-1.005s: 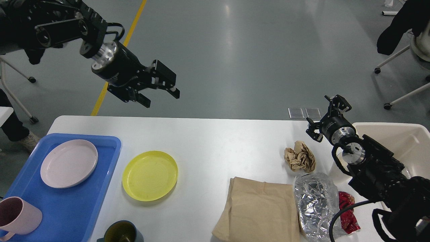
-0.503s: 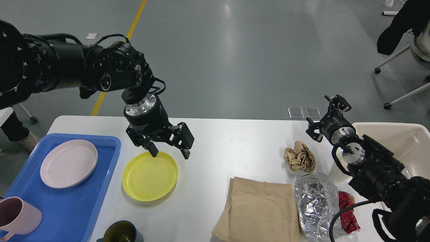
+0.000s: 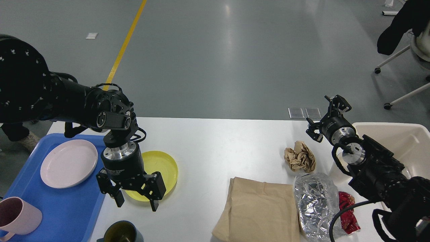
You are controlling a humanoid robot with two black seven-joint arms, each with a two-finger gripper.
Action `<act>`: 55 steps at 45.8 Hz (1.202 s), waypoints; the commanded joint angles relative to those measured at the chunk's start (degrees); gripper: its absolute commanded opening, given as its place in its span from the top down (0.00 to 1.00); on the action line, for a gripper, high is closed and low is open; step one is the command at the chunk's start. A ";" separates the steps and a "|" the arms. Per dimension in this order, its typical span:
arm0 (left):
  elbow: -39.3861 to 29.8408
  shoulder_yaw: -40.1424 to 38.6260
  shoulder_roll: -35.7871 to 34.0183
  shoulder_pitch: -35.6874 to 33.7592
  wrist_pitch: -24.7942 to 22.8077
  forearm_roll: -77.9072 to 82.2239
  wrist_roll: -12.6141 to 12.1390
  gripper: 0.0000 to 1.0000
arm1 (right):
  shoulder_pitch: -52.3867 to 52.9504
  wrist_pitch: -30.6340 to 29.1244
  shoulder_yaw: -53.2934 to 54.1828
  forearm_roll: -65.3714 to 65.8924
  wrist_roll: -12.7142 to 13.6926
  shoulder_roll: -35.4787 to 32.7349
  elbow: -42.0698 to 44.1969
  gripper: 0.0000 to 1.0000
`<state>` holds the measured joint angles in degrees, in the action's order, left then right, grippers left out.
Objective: Tidy desktop
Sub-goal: 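Lower the left gripper down onto the dark green cup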
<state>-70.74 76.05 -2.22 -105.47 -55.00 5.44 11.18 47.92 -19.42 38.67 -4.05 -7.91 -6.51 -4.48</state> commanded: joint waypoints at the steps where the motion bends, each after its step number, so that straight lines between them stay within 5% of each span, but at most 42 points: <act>1: -0.10 0.15 -0.07 2.02 0.00 0.01 -0.02 0.04 | -0.02 0.00 0.00 0.00 0.00 0.00 0.00 0.00; 30: 0.95 3.58 0.90 9.40 0.00 0.09 -0.02 0.04 | -0.02 0.00 0.00 0.00 0.00 0.00 0.00 0.00; 46: 1.39 3.49 1.16 10.55 9.82 -0.08 -0.02 0.04 | -0.02 0.00 0.00 0.00 0.00 0.00 0.00 0.00; 55: 1.39 3.06 1.34 10.90 10.35 -0.17 0.07 0.04 | 0.07 0.00 0.09 0.00 0.00 0.00 0.00 0.00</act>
<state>-69.35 79.30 -0.93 -94.71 -44.79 5.34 11.16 47.95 -19.42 38.68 -4.04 -7.91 -6.50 -4.48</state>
